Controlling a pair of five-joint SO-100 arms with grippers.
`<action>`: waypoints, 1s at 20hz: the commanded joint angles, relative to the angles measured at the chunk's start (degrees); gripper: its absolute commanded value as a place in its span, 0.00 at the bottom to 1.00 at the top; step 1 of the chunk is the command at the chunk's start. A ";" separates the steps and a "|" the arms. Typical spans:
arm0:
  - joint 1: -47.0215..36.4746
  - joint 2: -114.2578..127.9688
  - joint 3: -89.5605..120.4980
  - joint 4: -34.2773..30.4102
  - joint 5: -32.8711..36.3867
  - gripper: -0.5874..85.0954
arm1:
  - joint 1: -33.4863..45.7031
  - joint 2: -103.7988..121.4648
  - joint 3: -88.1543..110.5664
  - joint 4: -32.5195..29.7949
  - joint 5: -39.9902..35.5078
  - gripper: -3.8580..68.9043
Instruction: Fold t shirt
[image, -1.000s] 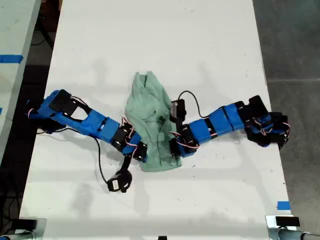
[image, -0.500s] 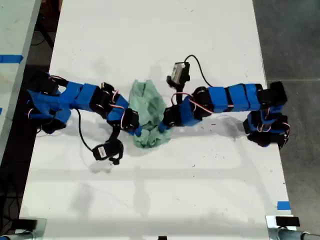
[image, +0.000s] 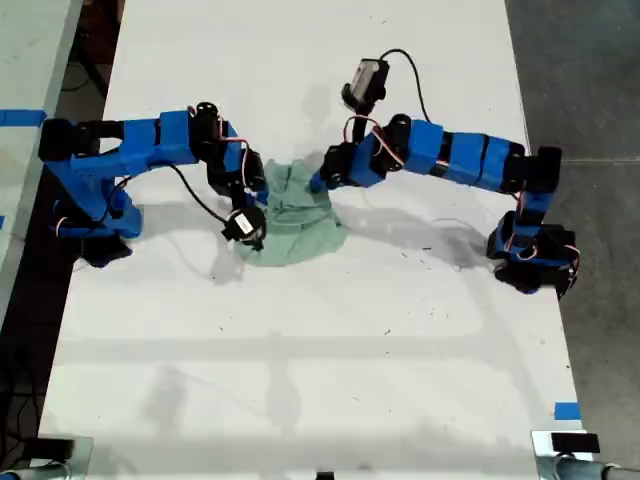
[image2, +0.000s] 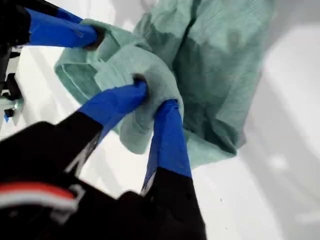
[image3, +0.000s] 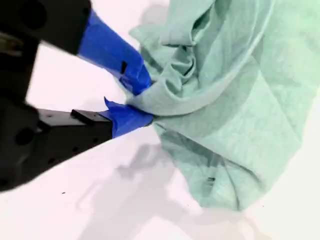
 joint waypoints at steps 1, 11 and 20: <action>-7.47 8.96 2.55 3.08 0.00 0.18 | 4.48 3.08 -2.29 3.69 -2.02 0.55; -15.82 34.54 4.04 6.06 10.02 0.00 | 11.34 24.70 2.20 22.32 -3.78 0.07; 18.28 82.09 56.78 -17.84 -8.44 0.00 | -14.24 86.92 63.28 8.26 12.04 0.07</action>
